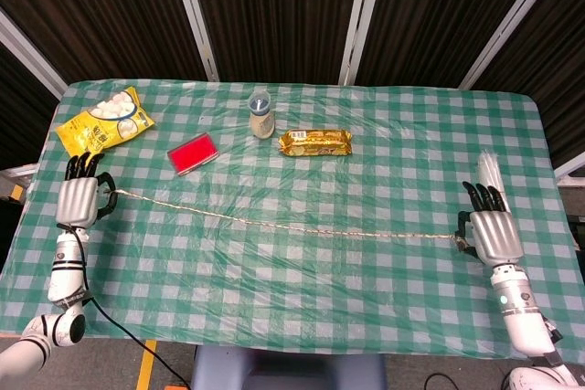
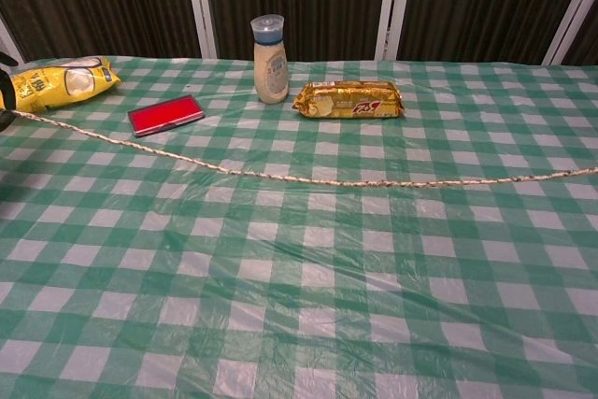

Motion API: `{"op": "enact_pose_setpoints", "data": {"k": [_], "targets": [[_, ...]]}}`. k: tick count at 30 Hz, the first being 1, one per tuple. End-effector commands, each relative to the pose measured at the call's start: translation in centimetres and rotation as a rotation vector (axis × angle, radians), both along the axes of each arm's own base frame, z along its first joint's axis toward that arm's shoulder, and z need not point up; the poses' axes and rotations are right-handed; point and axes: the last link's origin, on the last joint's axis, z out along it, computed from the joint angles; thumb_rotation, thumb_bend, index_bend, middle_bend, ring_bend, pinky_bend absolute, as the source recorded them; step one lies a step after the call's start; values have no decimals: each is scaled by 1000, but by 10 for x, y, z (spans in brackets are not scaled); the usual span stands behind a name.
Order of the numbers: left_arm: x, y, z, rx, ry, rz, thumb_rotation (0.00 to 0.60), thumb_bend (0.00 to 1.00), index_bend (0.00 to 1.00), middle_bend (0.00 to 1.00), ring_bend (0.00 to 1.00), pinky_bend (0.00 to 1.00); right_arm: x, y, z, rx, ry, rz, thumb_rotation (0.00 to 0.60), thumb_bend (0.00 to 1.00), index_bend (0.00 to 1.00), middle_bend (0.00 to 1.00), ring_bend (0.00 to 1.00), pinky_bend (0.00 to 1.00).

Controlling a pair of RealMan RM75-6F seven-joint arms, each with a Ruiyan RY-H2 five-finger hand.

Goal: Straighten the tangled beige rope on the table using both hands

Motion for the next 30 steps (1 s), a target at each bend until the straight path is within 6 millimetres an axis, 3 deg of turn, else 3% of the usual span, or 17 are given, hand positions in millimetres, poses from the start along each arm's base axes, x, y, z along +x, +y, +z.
{"op": "enact_pose_setpoints", "data": {"k": [1,10,22,24,28,30], "targets": [[-2,-2,-7,-27,-12,8,600,461,623,119,0,9,-4,-4,-4,13,9,-19,600,543,808,158,0,0],[-2,-7,-26,-87,-22,8,600,461,623,120,0,9,-16,-14,-25,60,21,-62,600,543,808,157,0,0],[-7,-10,-36,-117,-7,27,600,460,614,120,0,10,-26,-21,-42,93,59,-93,600,543,789,158,0,0],[-9,-10,-37,-122,-4,32,600,461,585,120,0,10,-28,-22,-44,98,66,-101,600,543,737,157,0,0],[-12,-12,-38,-134,-3,41,600,460,424,110,0,11,-32,-23,-45,117,81,-120,600,543,537,125,0,0],[-13,-12,-38,-138,-3,43,600,460,319,99,0,13,-32,-23,-45,121,85,-125,600,543,388,74,0,0]]}}
